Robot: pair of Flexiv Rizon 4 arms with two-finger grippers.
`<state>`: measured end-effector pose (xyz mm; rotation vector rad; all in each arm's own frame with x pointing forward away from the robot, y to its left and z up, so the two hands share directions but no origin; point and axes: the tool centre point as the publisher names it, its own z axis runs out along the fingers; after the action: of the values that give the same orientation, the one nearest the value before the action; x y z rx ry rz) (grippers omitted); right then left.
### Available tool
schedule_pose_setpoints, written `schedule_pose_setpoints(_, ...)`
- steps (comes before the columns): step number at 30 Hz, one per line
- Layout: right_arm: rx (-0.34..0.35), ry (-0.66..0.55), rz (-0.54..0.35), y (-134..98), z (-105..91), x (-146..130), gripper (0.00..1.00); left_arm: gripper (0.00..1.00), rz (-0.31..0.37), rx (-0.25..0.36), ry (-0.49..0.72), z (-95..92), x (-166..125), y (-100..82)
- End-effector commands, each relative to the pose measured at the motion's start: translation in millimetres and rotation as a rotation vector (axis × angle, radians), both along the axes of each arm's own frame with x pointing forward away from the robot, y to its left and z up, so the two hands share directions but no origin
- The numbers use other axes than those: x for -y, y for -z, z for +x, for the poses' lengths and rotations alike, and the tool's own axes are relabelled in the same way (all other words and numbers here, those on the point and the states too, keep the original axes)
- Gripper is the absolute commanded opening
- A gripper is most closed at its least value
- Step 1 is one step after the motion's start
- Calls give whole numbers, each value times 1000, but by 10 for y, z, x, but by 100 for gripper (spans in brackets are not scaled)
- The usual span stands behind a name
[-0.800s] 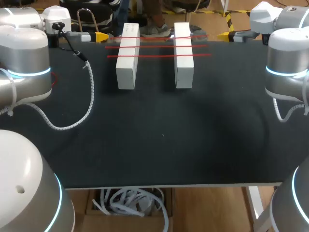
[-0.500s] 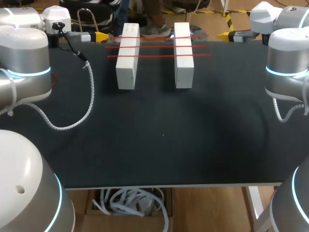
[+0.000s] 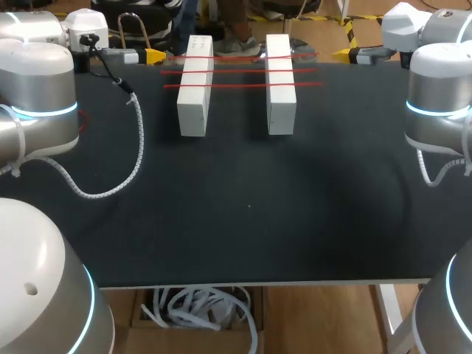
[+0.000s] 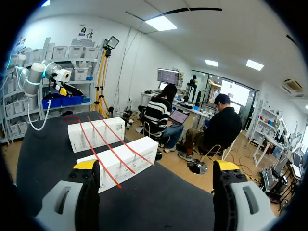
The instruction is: Grab the tape and strap the tape.
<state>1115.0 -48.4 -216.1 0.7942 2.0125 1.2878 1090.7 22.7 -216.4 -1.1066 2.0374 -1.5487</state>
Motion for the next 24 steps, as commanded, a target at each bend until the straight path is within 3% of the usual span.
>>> schedule_pose_setpoints(1,1,-1,1,2,-5,7,100,100,-2,5,-2,0,4,14)
schedule_pose_setpoints(6,1,-1,1,2,-5,7,100,100,61,54,96,-16,-9,91)
schedule_pose_setpoints(10,1,-1,1,2,-5,7,100,100,33,99,247,-55,-68,191)
schedule_pose_setpoints(12,1,-1,1,2,-5,7,100,100,116,99,306,-71,-73,290)
schedule_pose_setpoints(14,1,-1,1,2,-5,7,100,100,126,102,362,-103,-65,362)
schedule_pose_setpoints(19,1,-1,1,2,-5,7,100,100,21,127,442,-169,-32,440)
schedule_pose_setpoints(24,1,-1,1,2,-5,7,100,100,4,131,450,-199,14,456)
